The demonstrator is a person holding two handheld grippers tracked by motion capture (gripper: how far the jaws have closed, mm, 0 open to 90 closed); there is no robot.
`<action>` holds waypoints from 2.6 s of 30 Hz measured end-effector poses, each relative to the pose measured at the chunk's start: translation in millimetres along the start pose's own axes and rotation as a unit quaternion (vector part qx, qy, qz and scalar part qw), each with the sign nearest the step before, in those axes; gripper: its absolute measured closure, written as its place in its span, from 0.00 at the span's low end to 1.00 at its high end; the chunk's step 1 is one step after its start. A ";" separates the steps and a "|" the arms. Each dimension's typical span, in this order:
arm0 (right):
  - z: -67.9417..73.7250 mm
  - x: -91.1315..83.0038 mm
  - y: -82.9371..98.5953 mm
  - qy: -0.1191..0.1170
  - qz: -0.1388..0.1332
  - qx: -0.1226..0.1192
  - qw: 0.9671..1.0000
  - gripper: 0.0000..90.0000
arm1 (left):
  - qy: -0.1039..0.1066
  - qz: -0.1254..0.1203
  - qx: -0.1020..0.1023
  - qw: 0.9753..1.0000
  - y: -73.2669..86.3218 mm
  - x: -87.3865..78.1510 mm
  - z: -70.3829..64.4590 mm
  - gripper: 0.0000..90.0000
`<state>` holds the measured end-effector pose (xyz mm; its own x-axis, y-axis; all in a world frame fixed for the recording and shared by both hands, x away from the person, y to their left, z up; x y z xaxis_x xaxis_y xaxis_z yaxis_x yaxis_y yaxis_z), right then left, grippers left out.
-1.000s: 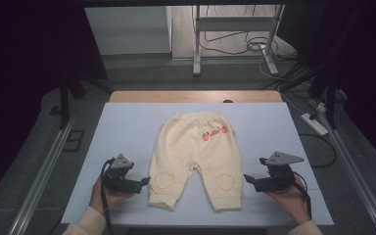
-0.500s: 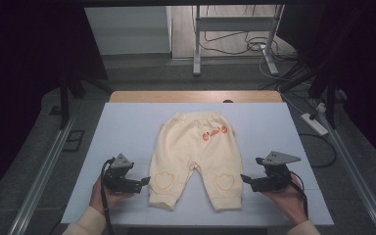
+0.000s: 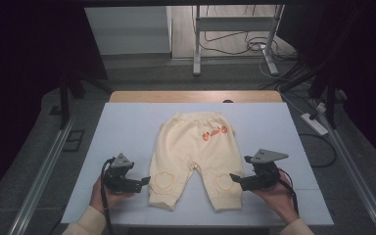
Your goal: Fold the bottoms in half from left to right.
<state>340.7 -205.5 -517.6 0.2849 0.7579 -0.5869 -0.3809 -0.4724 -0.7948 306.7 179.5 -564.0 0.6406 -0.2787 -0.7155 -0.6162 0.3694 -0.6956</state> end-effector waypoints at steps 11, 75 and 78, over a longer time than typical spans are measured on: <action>14.8 21.6 -12.7 -0.023 0.009 -0.017 1.000 0.15 | 0.002 0.003 0.002 1.000 -0.8 1.9 0.1 0.12; 100.3 139.1 -54.5 -0.146 0.065 -0.091 0.983 0.16 | -0.002 0.004 -0.008 1.000 -0.2 3.7 4.7 0.13; 102.6 142.8 -54.5 -0.151 0.068 -0.093 0.982 0.16 | -0.003 0.003 -0.011 1.000 -0.3 3.8 5.2 0.13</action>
<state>312.0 -25.4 -542.3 -0.0417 0.7674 -0.6398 -0.2230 -0.6314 -0.7427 311.7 183.0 -566.2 0.6391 -0.2712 -0.7197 -0.6299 0.3524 -0.6922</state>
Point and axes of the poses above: each handheld gripper's, and its own axes: x roughly forward along the jaws, y roughly out of its underside, z roughly to its left, the point moved 6 cm from there along x, roughly forward along the jaws, and after that the axes turned 15 degrees about -y, right-handed, at the moved point
